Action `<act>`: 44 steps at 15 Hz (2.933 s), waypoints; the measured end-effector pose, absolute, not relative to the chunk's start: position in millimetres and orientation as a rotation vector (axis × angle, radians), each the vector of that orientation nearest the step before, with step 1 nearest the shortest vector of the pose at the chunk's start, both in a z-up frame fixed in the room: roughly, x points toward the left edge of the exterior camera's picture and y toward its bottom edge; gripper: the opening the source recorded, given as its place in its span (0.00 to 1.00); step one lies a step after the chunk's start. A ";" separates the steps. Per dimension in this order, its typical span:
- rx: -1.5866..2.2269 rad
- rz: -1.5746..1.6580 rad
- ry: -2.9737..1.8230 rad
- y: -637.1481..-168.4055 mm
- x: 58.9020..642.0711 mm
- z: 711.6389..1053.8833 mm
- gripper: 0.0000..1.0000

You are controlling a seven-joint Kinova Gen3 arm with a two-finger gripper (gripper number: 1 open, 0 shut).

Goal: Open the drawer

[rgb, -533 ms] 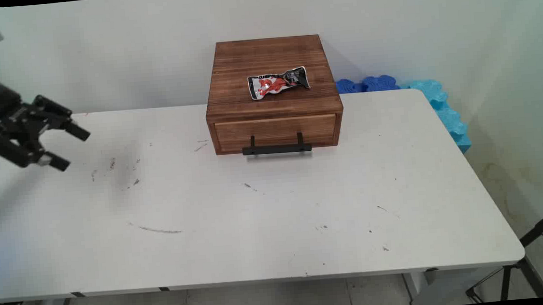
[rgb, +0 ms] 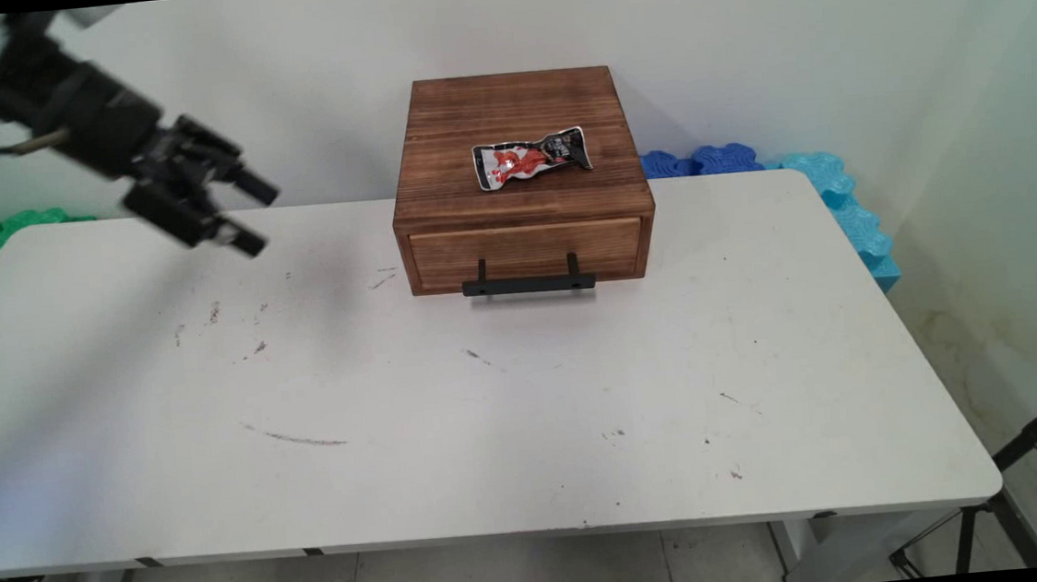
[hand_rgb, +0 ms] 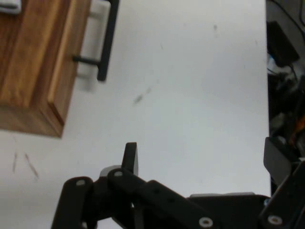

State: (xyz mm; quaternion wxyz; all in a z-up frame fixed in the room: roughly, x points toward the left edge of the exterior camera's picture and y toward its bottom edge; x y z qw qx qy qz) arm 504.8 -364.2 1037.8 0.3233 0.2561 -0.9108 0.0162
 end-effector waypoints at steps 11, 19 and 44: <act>0.614 0.240 -2.538 -451.1 345.9 990.5 1.00; 0.499 0.271 -2.656 -481.1 277.6 921.7 1.00; 0.494 0.236 -2.752 -509.8 219.6 820.7 1.00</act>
